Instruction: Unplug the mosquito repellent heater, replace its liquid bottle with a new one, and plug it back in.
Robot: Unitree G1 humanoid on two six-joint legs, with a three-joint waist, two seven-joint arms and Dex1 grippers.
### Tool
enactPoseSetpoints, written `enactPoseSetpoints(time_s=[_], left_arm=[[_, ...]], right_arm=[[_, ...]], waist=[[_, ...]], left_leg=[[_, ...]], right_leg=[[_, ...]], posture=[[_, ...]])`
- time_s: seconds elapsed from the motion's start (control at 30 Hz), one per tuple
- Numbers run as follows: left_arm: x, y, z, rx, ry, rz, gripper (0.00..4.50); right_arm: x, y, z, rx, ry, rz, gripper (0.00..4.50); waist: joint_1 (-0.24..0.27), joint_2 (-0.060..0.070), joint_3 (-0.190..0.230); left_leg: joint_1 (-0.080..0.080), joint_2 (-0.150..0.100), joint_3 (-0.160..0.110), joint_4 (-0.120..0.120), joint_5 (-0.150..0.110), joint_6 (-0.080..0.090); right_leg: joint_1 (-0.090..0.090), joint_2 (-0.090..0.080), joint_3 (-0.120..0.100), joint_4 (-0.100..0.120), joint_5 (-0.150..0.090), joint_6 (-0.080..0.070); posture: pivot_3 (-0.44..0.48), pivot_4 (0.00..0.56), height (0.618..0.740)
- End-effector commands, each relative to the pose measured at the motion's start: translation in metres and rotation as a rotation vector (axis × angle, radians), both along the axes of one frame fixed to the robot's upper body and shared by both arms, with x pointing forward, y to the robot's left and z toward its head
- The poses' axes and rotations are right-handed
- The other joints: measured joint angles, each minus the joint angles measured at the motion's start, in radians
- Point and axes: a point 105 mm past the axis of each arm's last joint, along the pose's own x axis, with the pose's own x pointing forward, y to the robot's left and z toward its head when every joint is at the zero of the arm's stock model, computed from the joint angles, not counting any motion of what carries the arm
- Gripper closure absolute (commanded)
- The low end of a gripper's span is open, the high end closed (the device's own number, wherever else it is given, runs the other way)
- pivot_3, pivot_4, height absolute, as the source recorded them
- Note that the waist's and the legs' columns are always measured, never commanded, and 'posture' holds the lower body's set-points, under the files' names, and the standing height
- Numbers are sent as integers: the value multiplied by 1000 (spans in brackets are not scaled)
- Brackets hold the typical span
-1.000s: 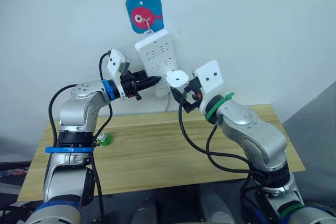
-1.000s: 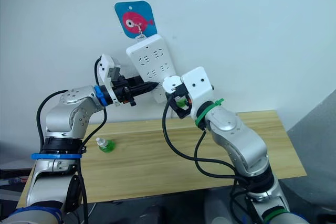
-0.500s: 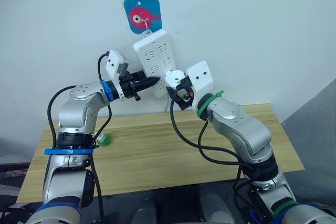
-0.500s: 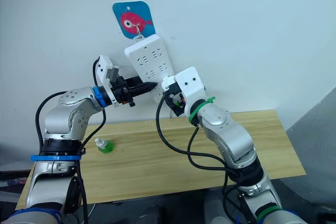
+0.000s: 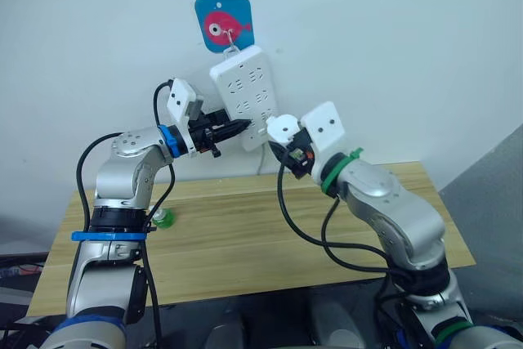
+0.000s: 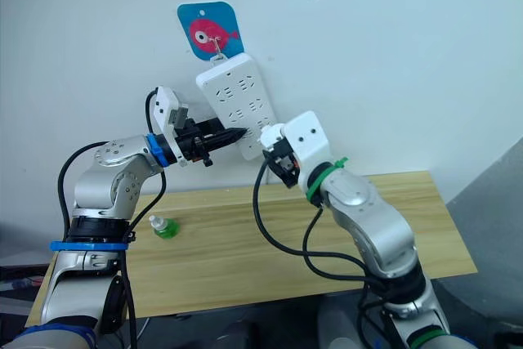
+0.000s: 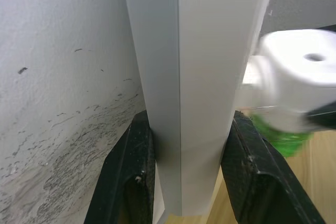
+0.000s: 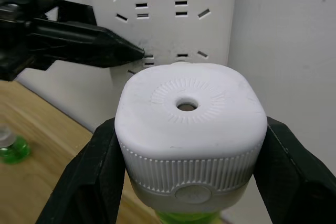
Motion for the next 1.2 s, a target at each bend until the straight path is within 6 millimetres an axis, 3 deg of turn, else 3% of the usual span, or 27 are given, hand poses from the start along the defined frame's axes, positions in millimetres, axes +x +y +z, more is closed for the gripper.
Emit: enactPoseSetpoints(time_s=[0.03,0.2,0.43,0.53,0.73,0.83,1.0,1.2], left_arm=[[4,9,-7,70,-1,70,3171],[-1,24,-10,123,-34,90,3171],[-2,55,-11,173,-85,210,974],[-13,69,-14,179,-99,219,60],[-39,90,1,119,-184,300,35],[-63,72,8,119,-206,207,35],[-94,20,9,147,-200,-45,35],[-83,-37,19,9,-253,-146,35]], right_arm=[[-10,-11,10,54,-25,-15,1577],[-11,-18,13,115,-18,-53,1577],[-8,-23,21,139,-49,-49,1577],[-9,-24,24,158,-57,-37,1577],[-7,-41,33,273,-71,-52,1577],[-6,-50,37,441,-30,-57,1577],[-5,-55,42,706,51,-49,1577],[-8,-50,51,932,129,-11,1577]], waist=[[0,0,0],[-7,1,-1],[-23,2,-2],[-28,2,-2],[-25,2,-2],[-11,2,-2],[18,3,-2],[44,5,-1]], left_leg=[[1,0,0,0,-1,1],[3,1,0,0,-1,2],[-1,2,0,-1,0,1],[-2,2,1,-1,0,0],[-2,3,0,-2,-1,1],[-1,3,1,-2,-1,2],[-1,3,1,-2,-1,1],[0,2,1,0,1,-1]], right_leg=[[0,1,0,0,0,0],[0,4,1,5,0,0],[-7,6,2,8,0,0],[-8,6,3,8,0,0],[-9,6,3,8,0,-1],[-8,5,3,9,0,-1],[-8,5,4,10,0,-1],[-7,6,4,13,0,-1]], posture=[[-202,147,734],[-192,145,734],[-175,141,734],[-161,141,734],[-133,143,734],[-113,142,734],[-99,142,734],[-127,144,734]])
